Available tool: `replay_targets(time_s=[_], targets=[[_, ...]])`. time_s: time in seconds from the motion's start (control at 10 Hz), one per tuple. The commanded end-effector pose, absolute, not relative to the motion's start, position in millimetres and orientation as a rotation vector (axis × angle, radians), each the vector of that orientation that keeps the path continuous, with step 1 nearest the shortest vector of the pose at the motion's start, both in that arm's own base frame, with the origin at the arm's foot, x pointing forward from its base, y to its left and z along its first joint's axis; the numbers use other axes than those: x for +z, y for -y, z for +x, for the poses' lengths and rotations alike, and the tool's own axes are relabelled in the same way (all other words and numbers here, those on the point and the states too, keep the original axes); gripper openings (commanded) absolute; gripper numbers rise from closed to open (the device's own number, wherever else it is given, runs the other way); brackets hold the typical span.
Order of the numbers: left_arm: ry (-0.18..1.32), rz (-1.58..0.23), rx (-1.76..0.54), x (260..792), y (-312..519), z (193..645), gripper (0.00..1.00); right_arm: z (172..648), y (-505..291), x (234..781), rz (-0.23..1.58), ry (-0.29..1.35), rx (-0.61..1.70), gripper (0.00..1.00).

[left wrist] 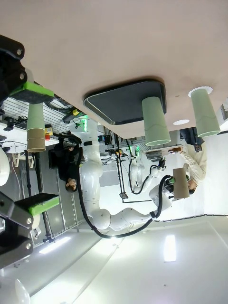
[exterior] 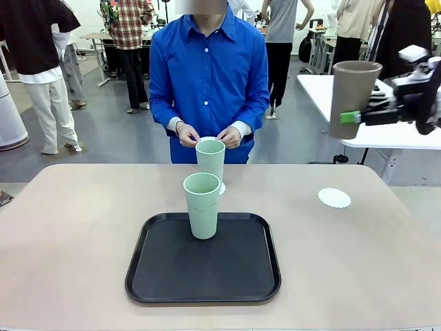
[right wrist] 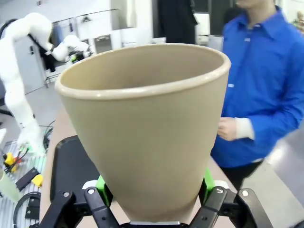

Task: Place coasters on the table and set cups on them.
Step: Take one Reusable plastic cup from the Flat Tray and place it on a coaster set by the human.

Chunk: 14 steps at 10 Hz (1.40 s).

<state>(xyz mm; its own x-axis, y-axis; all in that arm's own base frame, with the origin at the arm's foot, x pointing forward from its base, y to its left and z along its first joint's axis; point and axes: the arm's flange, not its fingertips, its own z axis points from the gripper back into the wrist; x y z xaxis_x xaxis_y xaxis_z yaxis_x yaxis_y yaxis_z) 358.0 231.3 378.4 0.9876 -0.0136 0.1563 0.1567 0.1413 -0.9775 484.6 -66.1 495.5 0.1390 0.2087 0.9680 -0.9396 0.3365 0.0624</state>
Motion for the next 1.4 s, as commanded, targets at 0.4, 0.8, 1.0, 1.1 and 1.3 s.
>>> replay_targets(time_s=[0.4, 0.8, 1.0, 1.1, 1.3], targets=[[0.125, -1.423, -0.124, 379.8, -232.2, 357.7, 1.00, 501.4, 109.2, 502.9, 0.931, 1.060, 0.844, 0.82], [0.125, -1.423, -0.124, 379.8, -232.2, 357.7, 1.00, 494.1, 115.4, 503.7, 0.864, 1.102, 0.866, 0.82], [0.125, -1.423, -0.124, 379.8, -232.2, 357.7, 1.00, 494.1, 115.4, 503.7, 0.864, 1.102, 0.866, 0.82], [0.125, -1.423, -0.124, 379.8, -232.2, 357.7, 1.00, 494.5, 115.7, 501.6, 0.880, 1.094, 0.860, 0.82], [0.125, -1.423, -0.124, 379.8, -232.2, 357.7, 1.00, 523.5, 125.7, 466.2, 0.966, 1.124, 1.001, 0.82]])
